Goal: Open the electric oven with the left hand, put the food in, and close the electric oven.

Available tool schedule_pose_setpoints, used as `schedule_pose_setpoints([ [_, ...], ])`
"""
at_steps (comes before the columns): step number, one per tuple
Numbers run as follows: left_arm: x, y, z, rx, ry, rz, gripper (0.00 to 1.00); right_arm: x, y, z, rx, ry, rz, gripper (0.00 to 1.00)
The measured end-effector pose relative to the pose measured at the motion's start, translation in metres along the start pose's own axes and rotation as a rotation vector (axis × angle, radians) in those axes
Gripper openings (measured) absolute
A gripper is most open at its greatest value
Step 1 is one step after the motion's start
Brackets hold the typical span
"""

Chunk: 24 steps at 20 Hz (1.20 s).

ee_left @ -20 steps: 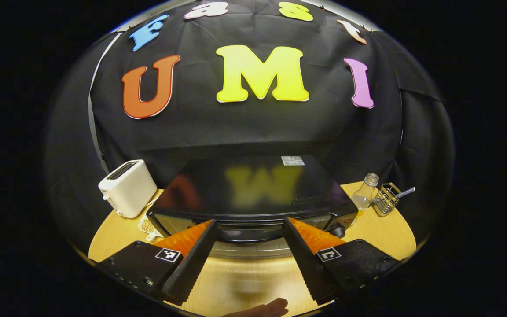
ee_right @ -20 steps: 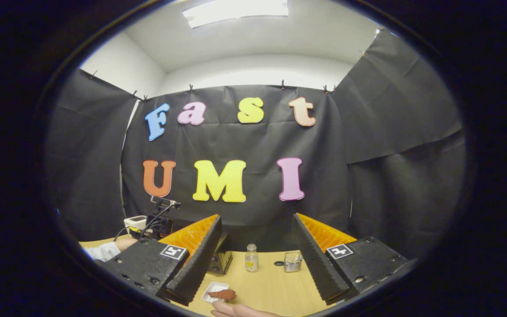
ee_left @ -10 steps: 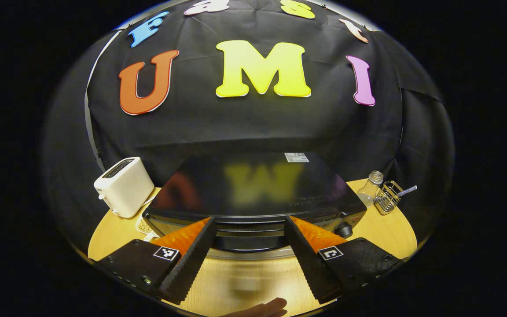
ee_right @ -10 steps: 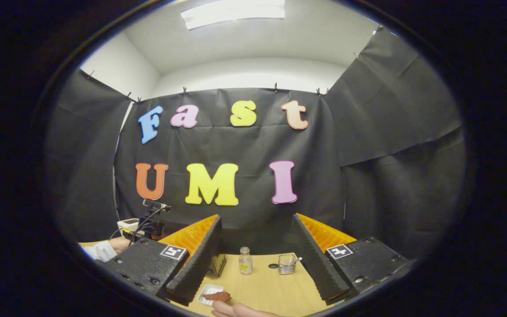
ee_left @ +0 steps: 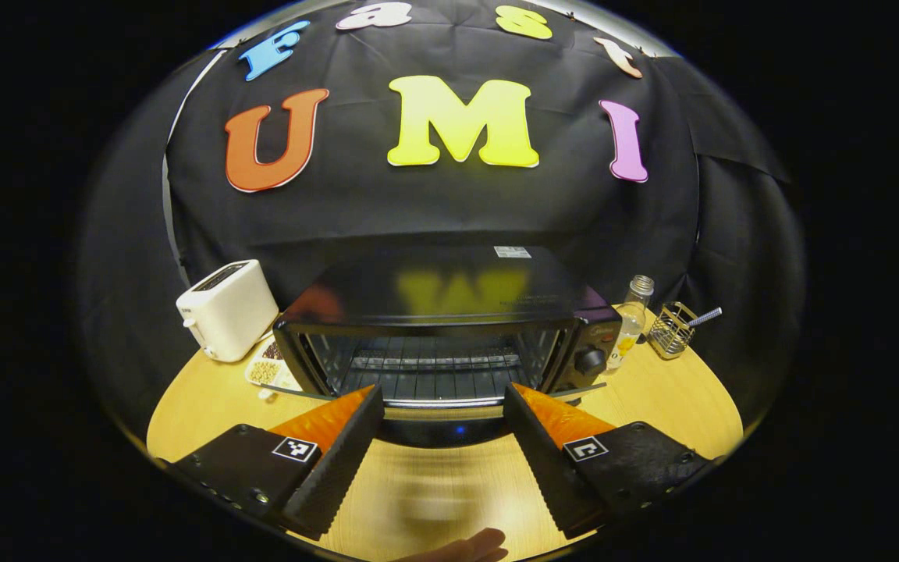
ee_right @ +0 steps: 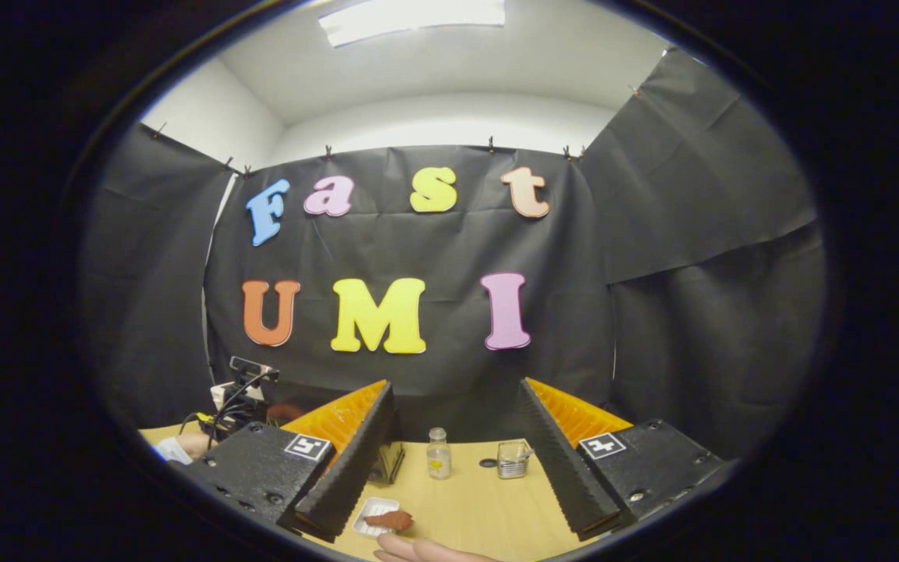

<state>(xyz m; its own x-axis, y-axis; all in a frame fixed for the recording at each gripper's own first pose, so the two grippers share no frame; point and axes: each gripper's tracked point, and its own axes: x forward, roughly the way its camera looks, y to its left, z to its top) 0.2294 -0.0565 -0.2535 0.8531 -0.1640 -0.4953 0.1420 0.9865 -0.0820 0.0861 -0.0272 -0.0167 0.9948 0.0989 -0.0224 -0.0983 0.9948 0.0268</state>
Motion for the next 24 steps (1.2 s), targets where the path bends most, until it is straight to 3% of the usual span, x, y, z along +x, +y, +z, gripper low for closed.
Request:
schedule_pose_setpoints([
  [1, -0.005, 0.0, -0.009, 0.008, 0.006, 0.001, 0.98, 0.0, -0.001, 0.0, 0.003, -0.001, -0.004, 0.96],
  [7, -0.025, -0.003, -0.071, 0.001, 0.054, 0.002, 0.99, -0.004, -0.002, 0.0, -0.005, -0.011, 0.0, 1.0],
  [12, -0.027, -0.005, -0.096, 0.001, 0.042, 0.006, 0.98, -0.008, -0.005, -0.006, 0.008, -0.015, -0.006, 0.96],
  [20, -0.015, -0.005, -0.159, -0.006, 0.187, 0.002, 0.98, -0.004, -0.009, -0.031, 0.0, 0.069, 0.0, 1.0],
  [24, -0.015, -0.004, -0.157, -0.025, 0.163, 0.003, 0.97, 0.0, -0.011, -0.037, -0.007, 0.093, -0.002, 1.0],
])
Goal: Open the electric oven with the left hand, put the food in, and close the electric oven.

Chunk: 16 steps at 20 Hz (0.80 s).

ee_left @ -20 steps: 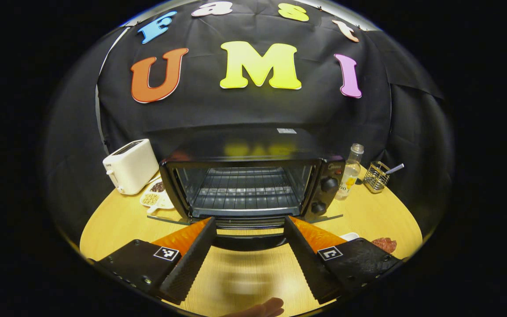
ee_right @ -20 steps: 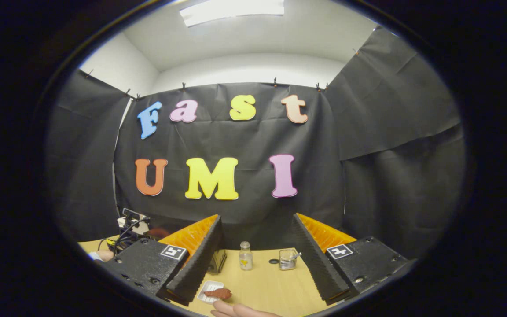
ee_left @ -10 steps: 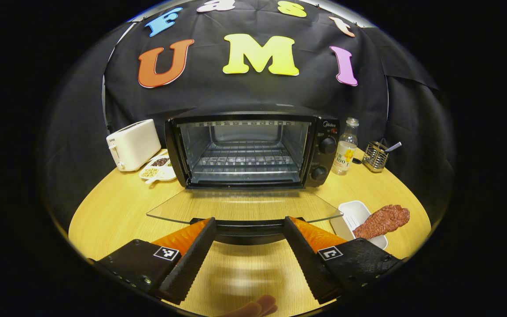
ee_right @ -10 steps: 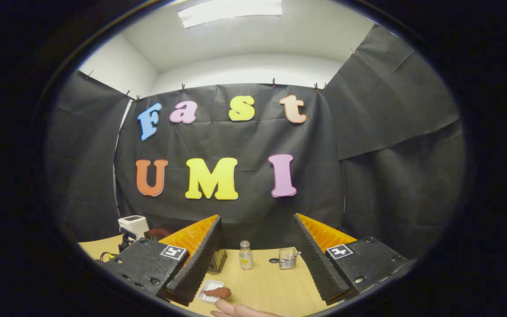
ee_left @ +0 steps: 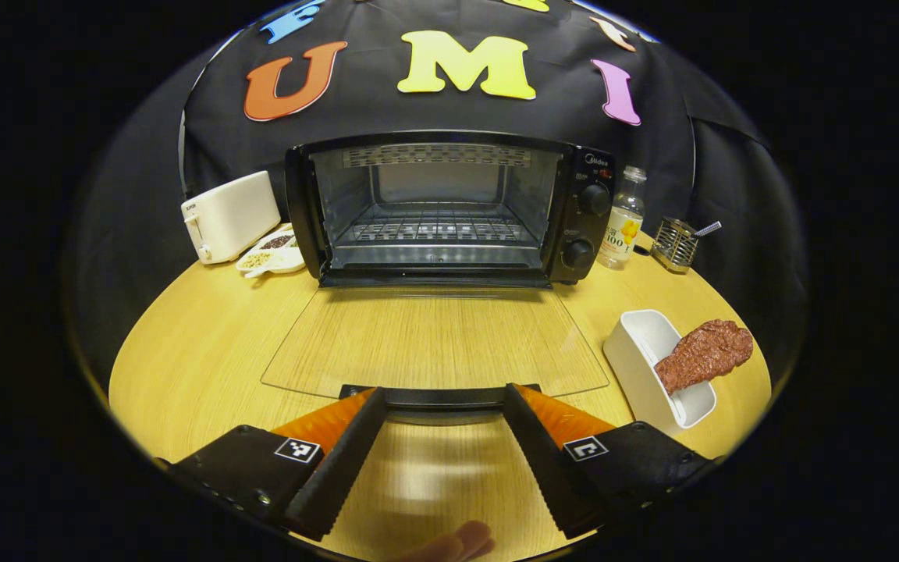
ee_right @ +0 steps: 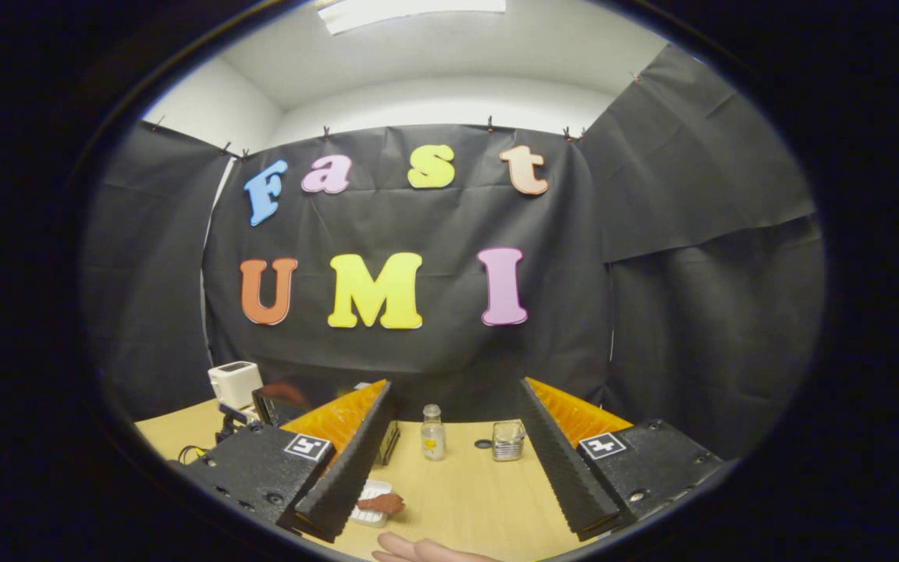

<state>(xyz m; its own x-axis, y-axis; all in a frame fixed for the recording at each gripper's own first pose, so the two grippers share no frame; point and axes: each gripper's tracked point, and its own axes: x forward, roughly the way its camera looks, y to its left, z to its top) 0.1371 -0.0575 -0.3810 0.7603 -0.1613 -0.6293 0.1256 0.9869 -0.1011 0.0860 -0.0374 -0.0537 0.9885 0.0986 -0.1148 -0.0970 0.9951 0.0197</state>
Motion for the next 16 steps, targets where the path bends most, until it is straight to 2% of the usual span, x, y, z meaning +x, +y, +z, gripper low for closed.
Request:
schedule_pose_setpoints([
  [3, -0.008, 0.007, 0.01, -0.03, -0.045, 0.034, 0.97, 0.005, -0.002, -0.008, 0.002, 0.021, -0.004, 1.0],
  [4, -0.015, 0.008, 0.014, -0.03, -0.066, 0.039, 0.97, 0.008, -0.002, -0.012, 0.001, 0.037, -0.003, 0.96],
  [6, -0.031, 0.005, 0.025, -0.046, -0.114, 0.031, 0.98, 0.016, 0.002, -0.027, 0.007, 0.088, 0.019, 1.0],
  [8, -0.054, 0.002, 0.042, -0.048, -0.166, 0.019, 0.97, 0.026, 0.009, -0.043, 0.026, 0.149, 0.059, 0.96],
  [10, -0.081, 0.003, 0.068, -0.036, -0.243, 0.028, 0.97, 0.04, 0.015, -0.066, 0.022, 0.23, 0.094, 1.0],
  [12, -0.109, 0.003, 0.09, -0.029, -0.312, 0.035, 0.97, 0.053, 0.018, -0.088, 0.017, 0.314, 0.118, 0.96],
  [16, -0.165, 0.006, 0.132, -0.016, -0.45, 0.052, 0.97, 0.082, 0.021, -0.149, 0.001, 0.509, 0.136, 1.0],
])
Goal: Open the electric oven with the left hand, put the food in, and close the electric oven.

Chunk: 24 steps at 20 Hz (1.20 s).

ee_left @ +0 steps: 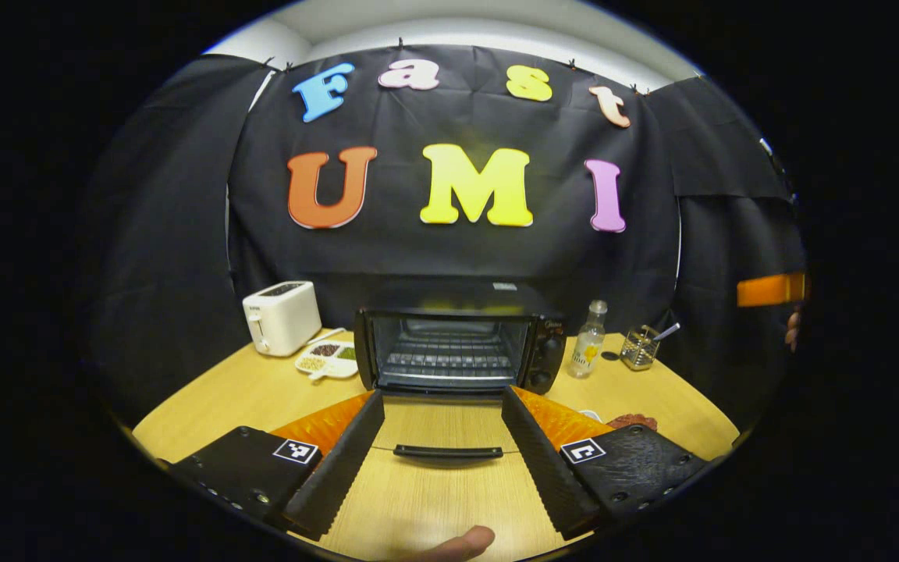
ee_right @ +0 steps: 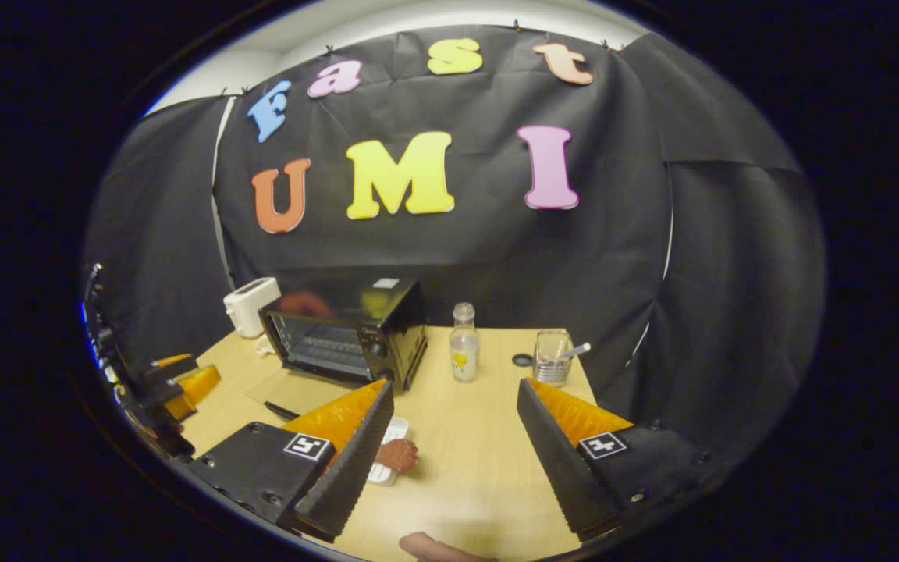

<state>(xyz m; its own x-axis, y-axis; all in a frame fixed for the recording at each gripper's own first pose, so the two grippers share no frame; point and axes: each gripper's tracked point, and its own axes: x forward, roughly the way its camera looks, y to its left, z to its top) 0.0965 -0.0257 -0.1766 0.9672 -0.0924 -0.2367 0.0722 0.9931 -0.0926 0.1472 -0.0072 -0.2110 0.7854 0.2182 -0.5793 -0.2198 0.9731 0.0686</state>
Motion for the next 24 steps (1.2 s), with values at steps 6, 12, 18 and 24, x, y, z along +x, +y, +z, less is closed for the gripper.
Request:
schedule_pose_setpoints([
  [6, -0.052, 0.009, 0.075, -0.007, -0.187, 0.03, 0.96, 0.076, 0.018, -0.08, 0.104, 0.346, 0.151, 1.0],
  [12, -0.067, 0.008, 0.103, 0.032, -0.25, 0.037, 0.96, 0.11, 0.033, -0.138, 0.295, 0.56, 0.319, 0.91],
  [18, -0.062, 0.006, 0.089, 0.06, -0.199, 0.018, 0.96, 0.101, 0.067, -0.156, 0.539, 0.691, 0.487, 0.16],
  [24, -0.076, 0.011, 0.094, 0.046, -0.225, -0.011, 0.96, 0.066, 0.073, -0.129, 0.38, 0.557, 0.455, 0.12],
])
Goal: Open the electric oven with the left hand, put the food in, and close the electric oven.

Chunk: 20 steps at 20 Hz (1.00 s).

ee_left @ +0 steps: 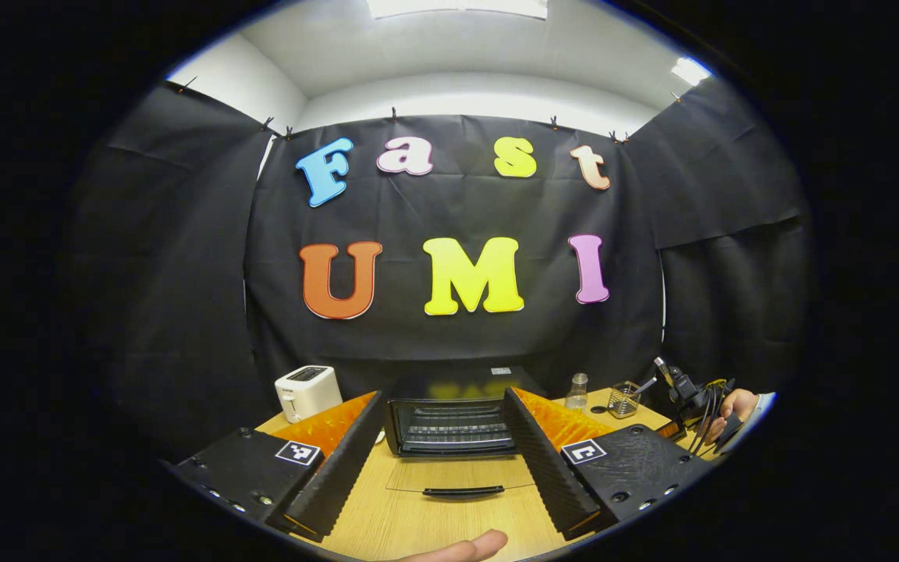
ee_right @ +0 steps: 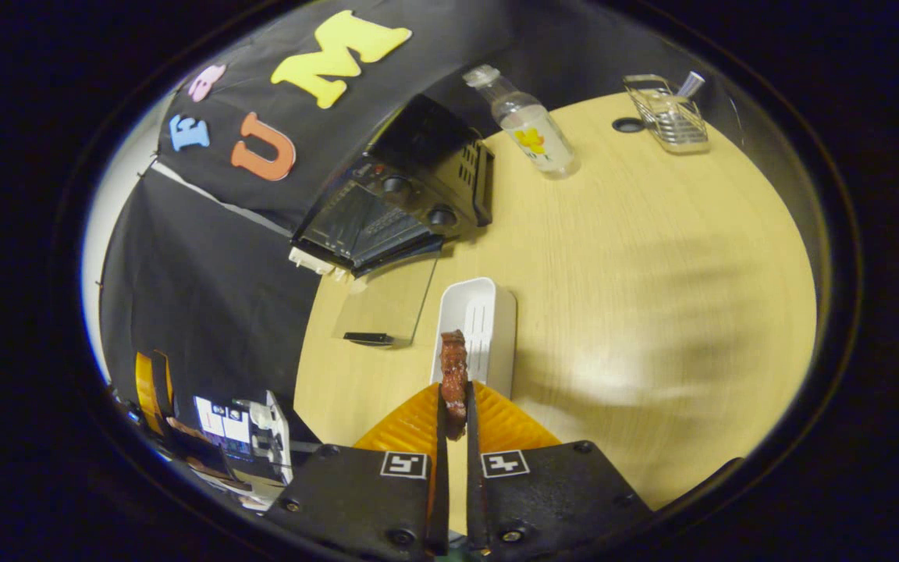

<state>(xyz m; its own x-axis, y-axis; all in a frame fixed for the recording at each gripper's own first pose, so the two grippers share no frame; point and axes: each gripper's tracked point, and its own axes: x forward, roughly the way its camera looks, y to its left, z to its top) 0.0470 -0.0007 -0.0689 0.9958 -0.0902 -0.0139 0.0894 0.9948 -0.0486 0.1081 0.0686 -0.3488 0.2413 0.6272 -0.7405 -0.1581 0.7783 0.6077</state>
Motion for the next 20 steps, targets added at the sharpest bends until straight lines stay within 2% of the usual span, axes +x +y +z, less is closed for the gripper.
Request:
schedule_pose_setpoints([
  [2, -0.005, 0.005, -0.001, -0.006, -0.002, -0.009, 0.96, -0.007, 0.009, 0.002, -0.102, -0.048, -0.062, 0.12],
  [3, -0.008, 0.007, -0.001, -0.006, -0.003, -0.012, 0.96, -0.012, 0.015, 0.003, -0.162, -0.072, -0.096, 0.07],
  [4, -0.01, 0.009, -0.002, -0.004, -0.004, -0.015, 0.96, -0.014, 0.019, 0.005, -0.218, -0.095, -0.133, 0.12],
  [6, -0.013, 0.017, -0.005, 0.006, -0.007, -0.014, 0.96, -0.015, 0.029, 0.007, -0.32, -0.136, -0.208, 0.12],
  [7, -0.014, 0.02, -0.008, 0.016, -0.001, -0.011, 0.96, -0.013, 0.034, 0.007, -0.374, -0.153, -0.247, 0.08],
  [8, -0.015, 0.026, -0.014, 0.027, 0.009, -0.006, 0.96, -0.011, 0.04, 0.008, -0.435, -0.171, -0.289, 0.12],
  [11, -0.016, 0.04, -0.028, 0.033, 0.037, 0.009, 0.96, 0.001, 0.059, 0.011, -0.604, -0.225, -0.392, 0.12],
  [13, -0.019, 0.045, -0.036, 0.014, 0.049, 0.003, 0.96, 0.009, 0.083, 0.007, -0.664, -0.239, -0.397, 0.12],
  [16, -0.027, 0.057, -0.041, 0.001, 0.046, 0.004, 0.96, 0.035, 0.116, 0.005, -0.698, -0.247, -0.357, 0.12],
  [20, -0.033, 0.076, -0.048, -0.001, 0.055, 0.027, 0.96, 0.072, 0.142, 0.013, -0.727, -0.283, -0.352, 0.12],
])
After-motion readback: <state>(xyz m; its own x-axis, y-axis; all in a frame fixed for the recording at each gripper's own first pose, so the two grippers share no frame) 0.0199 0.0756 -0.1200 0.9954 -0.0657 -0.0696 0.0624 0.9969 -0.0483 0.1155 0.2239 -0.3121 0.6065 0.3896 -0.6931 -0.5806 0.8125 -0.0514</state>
